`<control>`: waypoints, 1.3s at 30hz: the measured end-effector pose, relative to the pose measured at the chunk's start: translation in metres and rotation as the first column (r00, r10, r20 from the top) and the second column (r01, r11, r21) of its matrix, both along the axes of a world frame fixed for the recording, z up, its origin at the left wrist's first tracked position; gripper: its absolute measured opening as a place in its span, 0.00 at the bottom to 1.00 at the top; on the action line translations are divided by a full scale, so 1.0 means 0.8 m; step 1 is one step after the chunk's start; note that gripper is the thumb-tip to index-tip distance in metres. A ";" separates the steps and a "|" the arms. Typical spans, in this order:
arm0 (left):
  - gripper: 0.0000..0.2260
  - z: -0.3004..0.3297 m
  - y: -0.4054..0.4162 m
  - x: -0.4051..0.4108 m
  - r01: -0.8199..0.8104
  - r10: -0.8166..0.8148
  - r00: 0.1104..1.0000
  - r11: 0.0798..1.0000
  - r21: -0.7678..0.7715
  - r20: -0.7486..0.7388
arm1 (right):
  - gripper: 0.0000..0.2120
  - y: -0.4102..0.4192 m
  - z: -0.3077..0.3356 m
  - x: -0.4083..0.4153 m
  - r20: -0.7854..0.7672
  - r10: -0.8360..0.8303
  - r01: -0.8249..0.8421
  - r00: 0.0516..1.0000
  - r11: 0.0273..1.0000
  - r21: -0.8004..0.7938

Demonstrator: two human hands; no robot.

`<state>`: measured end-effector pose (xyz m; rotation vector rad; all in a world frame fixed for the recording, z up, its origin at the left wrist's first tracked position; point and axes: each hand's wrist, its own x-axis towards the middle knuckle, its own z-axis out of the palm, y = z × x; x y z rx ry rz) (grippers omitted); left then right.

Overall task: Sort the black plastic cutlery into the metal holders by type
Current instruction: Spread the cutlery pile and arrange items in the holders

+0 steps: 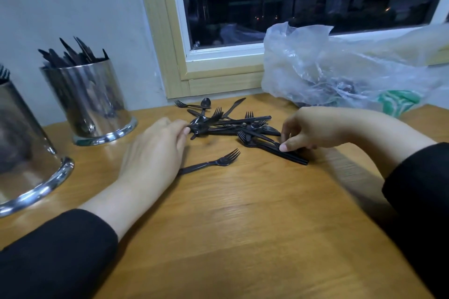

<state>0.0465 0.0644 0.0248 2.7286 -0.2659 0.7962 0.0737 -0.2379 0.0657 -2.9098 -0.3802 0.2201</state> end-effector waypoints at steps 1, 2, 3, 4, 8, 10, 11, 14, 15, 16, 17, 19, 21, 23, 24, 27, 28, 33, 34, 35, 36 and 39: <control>0.14 0.002 -0.003 -0.001 0.013 -0.012 1.000 0.999 -0.035 0.024 | 0.10 0.001 0.000 0.000 0.012 0.006 -0.006 1.000 1.000 -0.001; 0.15 0.004 -0.008 -0.004 0.033 -0.029 0.998 0.997 -0.065 0.052 | 0.09 0.003 -0.001 -0.001 0.023 0.010 -0.010 1.000 1.000 0.001; 0.15 0.006 -0.014 -0.006 0.059 -0.051 0.995 0.994 -0.090 0.080 | 0.09 0.005 -0.002 -0.001 0.026 0.015 -0.015 1.000 1.000 0.006; 0.15 0.006 -0.020 -0.009 0.088 -0.077 0.992 0.990 -0.112 0.099 | 0.08 0.006 -0.003 -0.001 0.024 0.020 -0.021 1.000 1.000 0.015; 0.13 0.004 -0.046 -0.014 0.163 -0.139 0.982 0.967 -0.199 0.129 | 0.07 0.010 -0.004 -0.003 0.015 0.033 -0.034 0.999 0.998 0.050; 0.13 0.003 -0.055 -0.015 0.173 -0.147 0.981 0.959 -0.226 0.126 | 0.09 0.011 -0.006 -0.003 0.036 0.024 -0.026 0.999 0.998 0.061; 0.13 0.002 -0.058 -0.015 0.179 -0.154 0.981 0.956 -0.235 0.121 | 0.09 0.011 -0.008 -0.002 0.052 0.018 -0.021 0.998 0.998 0.062; 0.12 -0.002 -0.063 -0.017 0.190 -0.170 0.980 0.952 -0.238 0.102 | 0.10 0.017 -0.016 0.001 0.067 0.006 -0.013 0.998 0.995 0.101; 0.12 -0.002 -0.063 -0.016 0.190 -0.171 0.980 0.952 -0.240 0.100 | 0.11 0.019 -0.018 0.002 0.061 0.005 -0.012 0.998 0.992 0.122; 0.12 -0.003 -0.060 -0.016 0.188 -0.168 0.981 0.951 -0.247 0.100 | 0.11 0.021 -0.020 0.004 0.055 0.002 -0.009 0.998 0.991 0.135; 0.11 -0.003 -0.057 -0.015 0.189 -0.168 0.980 0.948 -0.257 0.105 | 0.11 0.023 -0.021 0.004 0.049 -0.003 -0.004 0.999 0.990 0.144; 0.11 -0.003 -0.050 -0.014 0.203 -0.177 0.978 0.935 -0.291 0.115 | 0.11 0.024 -0.022 0.003 0.042 -0.009 0.001 0.999 0.985 0.172; 0.09 -0.001 -0.044 -0.014 0.204 -0.178 0.979 0.911 -0.358 0.103 | 0.12 0.022 -0.020 0.001 0.056 -0.008 -0.006 0.998 0.971 0.238; 0.08 0.001 -0.040 -0.013 0.197 -0.170 0.980 0.888 -0.416 0.101 | 0.11 0.020 -0.017 -0.001 0.101 -0.006 -0.026 0.995 0.949 0.315; 0.08 0.003 -0.040 -0.013 0.199 -0.169 0.980 0.879 -0.433 0.106 | 0.11 0.020 -0.015 -0.002 0.129 -0.010 -0.036 0.992 0.936 0.349; 0.08 0.006 -0.039 -0.013 0.220 -0.171 0.974 0.865 -0.452 0.146 | 0.09 0.023 -0.007 -0.005 0.213 -0.019 -0.080 0.977 0.892 0.445; 0.09 0.008 -0.039 -0.015 0.228 -0.169 0.971 0.863 -0.451 0.167 | 0.08 0.025 -0.005 -0.006 0.224 -0.016 -0.094 0.975 0.877 0.471; 0.19 0.008 -0.038 -0.015 0.279 -0.205 0.957 0.849 -0.449 0.206 | 0.05 0.031 0.001 -0.014 0.168 0.085 -0.151 0.982 0.888 0.434; 0.18 0.007 -0.037 -0.014 0.276 -0.205 0.958 0.849 -0.451 0.201 | 0.08 0.034 0.001 -0.016 0.152 0.111 -0.164 0.982 0.899 0.405; 0.17 0.005 -0.036 -0.012 0.272 -0.202 0.959 0.850 -0.451 0.198 | 0.09 0.037 0.001 -0.017 0.143 0.132 -0.179 0.981 0.899 0.399; 0.14 0.005 -0.035 -0.011 0.267 -0.198 0.961 0.851 -0.453 0.194 | 0.09 0.039 0.001 -0.018 0.150 0.140 -0.191 0.979 0.889 0.417; 0.08 0.006 -0.035 -0.012 0.245 -0.179 0.966 0.861 -0.446 0.185 | 0.09 0.044 0.003 -0.020 0.194 0.126 -0.212 0.973 0.818 0.534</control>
